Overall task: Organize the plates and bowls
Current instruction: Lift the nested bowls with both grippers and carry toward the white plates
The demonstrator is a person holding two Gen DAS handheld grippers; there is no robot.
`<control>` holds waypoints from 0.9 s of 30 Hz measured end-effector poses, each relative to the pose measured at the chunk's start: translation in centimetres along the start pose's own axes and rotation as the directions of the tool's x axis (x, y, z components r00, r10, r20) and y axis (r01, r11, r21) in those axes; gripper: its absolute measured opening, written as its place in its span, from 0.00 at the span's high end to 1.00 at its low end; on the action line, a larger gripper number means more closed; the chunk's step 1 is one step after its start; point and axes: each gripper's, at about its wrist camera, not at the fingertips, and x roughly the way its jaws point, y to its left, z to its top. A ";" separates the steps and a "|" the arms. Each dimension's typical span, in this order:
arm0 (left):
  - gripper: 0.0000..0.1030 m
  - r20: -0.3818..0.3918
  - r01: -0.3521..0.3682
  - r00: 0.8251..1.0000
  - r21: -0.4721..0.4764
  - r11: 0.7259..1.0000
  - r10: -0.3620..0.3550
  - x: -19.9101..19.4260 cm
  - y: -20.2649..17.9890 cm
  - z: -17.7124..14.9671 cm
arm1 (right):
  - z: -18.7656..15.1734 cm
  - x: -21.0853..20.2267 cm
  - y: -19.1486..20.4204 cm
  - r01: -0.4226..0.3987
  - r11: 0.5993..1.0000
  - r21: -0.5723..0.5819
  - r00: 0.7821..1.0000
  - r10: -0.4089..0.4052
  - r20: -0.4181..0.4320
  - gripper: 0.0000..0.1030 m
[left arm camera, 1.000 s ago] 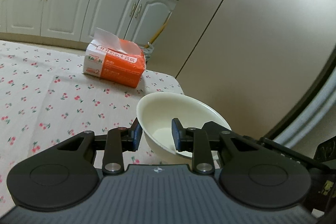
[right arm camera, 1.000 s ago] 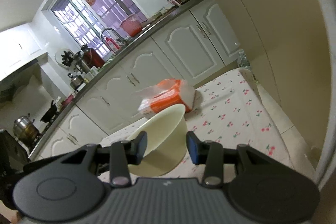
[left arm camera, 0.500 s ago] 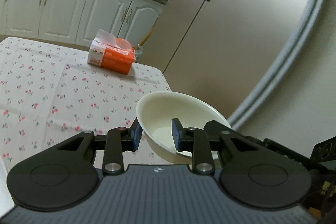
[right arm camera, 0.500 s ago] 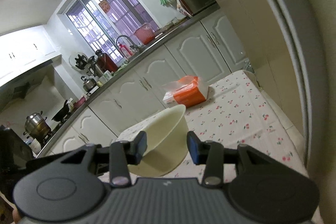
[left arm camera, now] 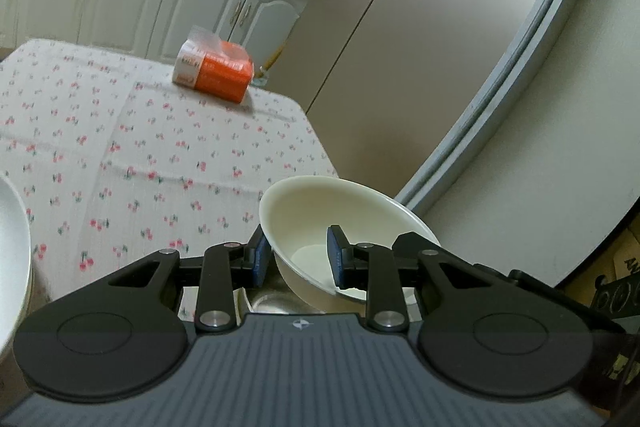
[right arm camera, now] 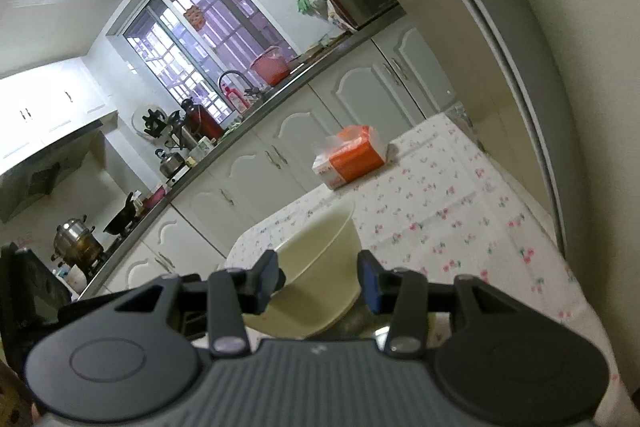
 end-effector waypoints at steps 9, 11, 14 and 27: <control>0.70 -0.027 -0.044 0.999 0.005 0.999 0.044 0.1 0.3 -1.8 | -1.6 -0.4 -0.8 0.014 1.000 0.027 1.000 -0.013 -0.025 0.57; 0.70 -0.034 -0.049 0.998 0.010 0.999 0.049 -0.2 0.2 -2.1 | -1.8 -0.4 -0.9 0.022 1.000 0.018 1.000 -0.022 -0.023 0.57; 0.70 -0.038 -0.060 0.997 0.012 0.998 0.060 -0.1 0.1 -2.4 | -2.2 -0.5 -1.2 0.036 0.999 0.021 0.999 -0.036 -0.025 0.57; 0.48 -0.041 -0.081 0.996 0.011 0.997 0.081 -1.0 1.2 -3.4 | -3.0 -2.3 -1.9 0.058 0.994 0.094 0.998 -0.057 -0.011 0.34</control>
